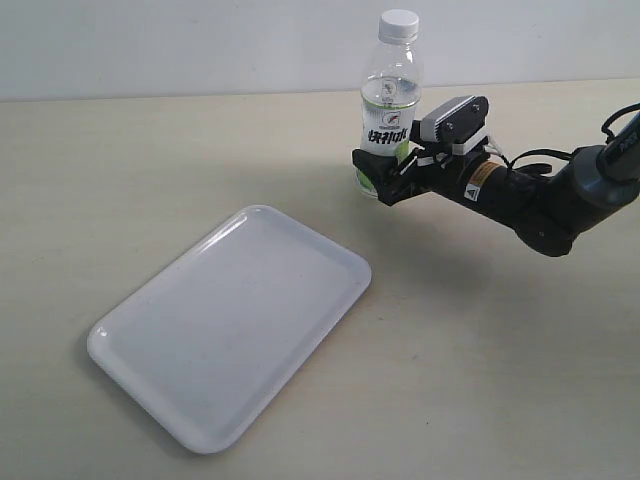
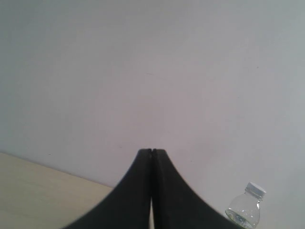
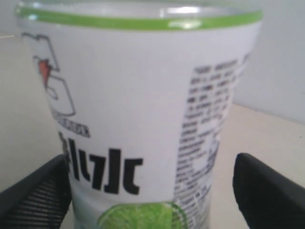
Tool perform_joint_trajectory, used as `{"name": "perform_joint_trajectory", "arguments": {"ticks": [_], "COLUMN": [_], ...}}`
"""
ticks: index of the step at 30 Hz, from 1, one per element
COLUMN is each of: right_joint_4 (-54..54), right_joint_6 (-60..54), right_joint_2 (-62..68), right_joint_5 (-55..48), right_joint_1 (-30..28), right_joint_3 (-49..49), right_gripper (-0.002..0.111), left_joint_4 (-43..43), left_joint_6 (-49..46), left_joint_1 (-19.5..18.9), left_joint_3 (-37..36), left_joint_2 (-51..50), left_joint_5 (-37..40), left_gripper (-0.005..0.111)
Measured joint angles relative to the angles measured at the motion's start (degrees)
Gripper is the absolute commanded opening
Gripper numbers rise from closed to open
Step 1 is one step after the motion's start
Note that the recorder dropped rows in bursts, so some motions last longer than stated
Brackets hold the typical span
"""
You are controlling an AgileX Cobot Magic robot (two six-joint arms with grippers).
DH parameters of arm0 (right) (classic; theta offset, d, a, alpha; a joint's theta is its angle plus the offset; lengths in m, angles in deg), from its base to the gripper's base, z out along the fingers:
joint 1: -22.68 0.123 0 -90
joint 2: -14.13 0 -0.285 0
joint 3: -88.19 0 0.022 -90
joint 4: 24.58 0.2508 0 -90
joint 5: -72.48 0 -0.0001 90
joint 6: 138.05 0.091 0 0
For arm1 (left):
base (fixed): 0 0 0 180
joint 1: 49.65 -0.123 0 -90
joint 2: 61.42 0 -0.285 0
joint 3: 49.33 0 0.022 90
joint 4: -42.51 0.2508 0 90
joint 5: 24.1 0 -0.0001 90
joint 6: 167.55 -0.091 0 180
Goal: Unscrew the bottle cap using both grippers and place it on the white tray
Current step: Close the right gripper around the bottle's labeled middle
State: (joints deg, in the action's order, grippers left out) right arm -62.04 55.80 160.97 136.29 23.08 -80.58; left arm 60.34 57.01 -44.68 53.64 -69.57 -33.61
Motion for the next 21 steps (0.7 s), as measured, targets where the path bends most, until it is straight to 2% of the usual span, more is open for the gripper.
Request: {"name": "perform_joint_trajectory", "arguments": {"ticks": [2,9,18,21], "right_joint_4": [0.0,0.0,-0.5,-0.7], "right_joint_6": [0.0,0.0,0.0,0.0], "right_joint_2": [0.0,0.0,0.0,0.0], "right_joint_5": [0.0,-0.1,-0.1,-0.1], "right_joint_1": [0.0,0.0,0.1,0.1], "right_joint_3": [0.0,0.0,-0.1,-0.1], "right_gripper": [0.076,0.046,0.002,0.0], "left_joint_4": [0.0,0.0,0.0,0.1], "left_joint_6": [0.1,0.2,0.2,0.2], "left_joint_1": [0.0,0.0,0.0,0.0], "left_joint_3": [0.0,0.0,0.0,0.0], "left_joint_2": [0.0,0.0,0.0,0.0], "left_joint_5": [0.0,0.0,0.0,0.0], "left_gripper": [0.0,0.0,0.0,0.0]}}
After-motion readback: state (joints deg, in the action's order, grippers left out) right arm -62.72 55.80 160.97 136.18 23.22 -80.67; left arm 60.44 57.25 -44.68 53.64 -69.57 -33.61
